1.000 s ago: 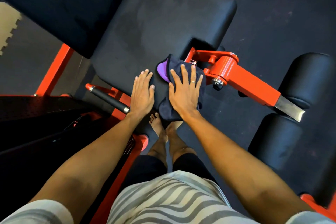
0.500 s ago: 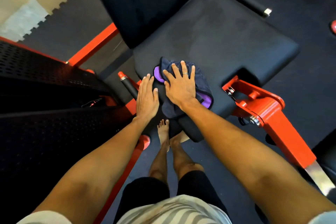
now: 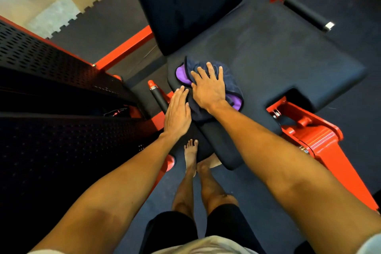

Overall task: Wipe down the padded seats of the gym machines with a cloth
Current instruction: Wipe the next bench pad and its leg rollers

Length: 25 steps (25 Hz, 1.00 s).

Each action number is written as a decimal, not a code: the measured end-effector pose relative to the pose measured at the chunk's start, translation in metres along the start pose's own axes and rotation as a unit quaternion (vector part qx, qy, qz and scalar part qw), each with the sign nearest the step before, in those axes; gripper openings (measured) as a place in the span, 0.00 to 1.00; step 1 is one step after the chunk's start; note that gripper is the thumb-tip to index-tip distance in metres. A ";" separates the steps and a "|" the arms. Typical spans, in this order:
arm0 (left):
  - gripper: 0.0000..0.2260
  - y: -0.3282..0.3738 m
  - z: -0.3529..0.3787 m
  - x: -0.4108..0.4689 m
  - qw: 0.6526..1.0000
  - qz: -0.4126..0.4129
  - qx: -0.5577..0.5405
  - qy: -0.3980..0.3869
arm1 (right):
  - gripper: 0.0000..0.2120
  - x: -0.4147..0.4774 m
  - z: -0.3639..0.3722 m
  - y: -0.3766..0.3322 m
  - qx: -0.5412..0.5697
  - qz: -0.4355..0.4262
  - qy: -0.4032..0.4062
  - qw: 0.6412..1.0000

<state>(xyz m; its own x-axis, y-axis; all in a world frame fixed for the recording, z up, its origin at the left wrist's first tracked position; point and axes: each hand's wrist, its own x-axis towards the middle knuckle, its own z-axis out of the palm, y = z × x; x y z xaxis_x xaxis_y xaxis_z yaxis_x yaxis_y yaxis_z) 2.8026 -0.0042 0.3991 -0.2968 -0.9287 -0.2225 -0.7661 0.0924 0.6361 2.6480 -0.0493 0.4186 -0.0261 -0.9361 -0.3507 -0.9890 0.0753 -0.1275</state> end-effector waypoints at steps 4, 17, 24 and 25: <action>0.21 0.018 -0.003 -0.013 0.999 -0.011 0.023 -0.023 | 0.25 -0.057 0.002 0.013 -0.001 -0.013 0.000 1.000; 0.25 0.078 0.012 -0.071 0.988 0.104 0.063 -0.098 | 0.24 -0.227 0.010 0.034 0.122 0.174 0.020 0.977; 0.23 0.114 0.045 -0.132 0.974 0.163 0.100 -0.119 | 0.26 -0.297 0.034 0.069 0.289 0.236 0.065 0.926; 0.23 0.119 0.050 -0.144 0.970 0.178 0.105 -0.128 | 0.25 -0.309 0.039 0.075 0.297 0.249 0.073 0.919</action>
<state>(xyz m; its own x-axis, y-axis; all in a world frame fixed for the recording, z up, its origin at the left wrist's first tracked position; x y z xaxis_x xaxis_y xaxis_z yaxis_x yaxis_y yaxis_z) 2.7258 0.1589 0.4702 -0.6754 -0.7074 -0.2084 -0.6797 0.4876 0.5479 2.5875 0.2590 0.4813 -0.5158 -0.7672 -0.3812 -0.5956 0.6410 -0.4841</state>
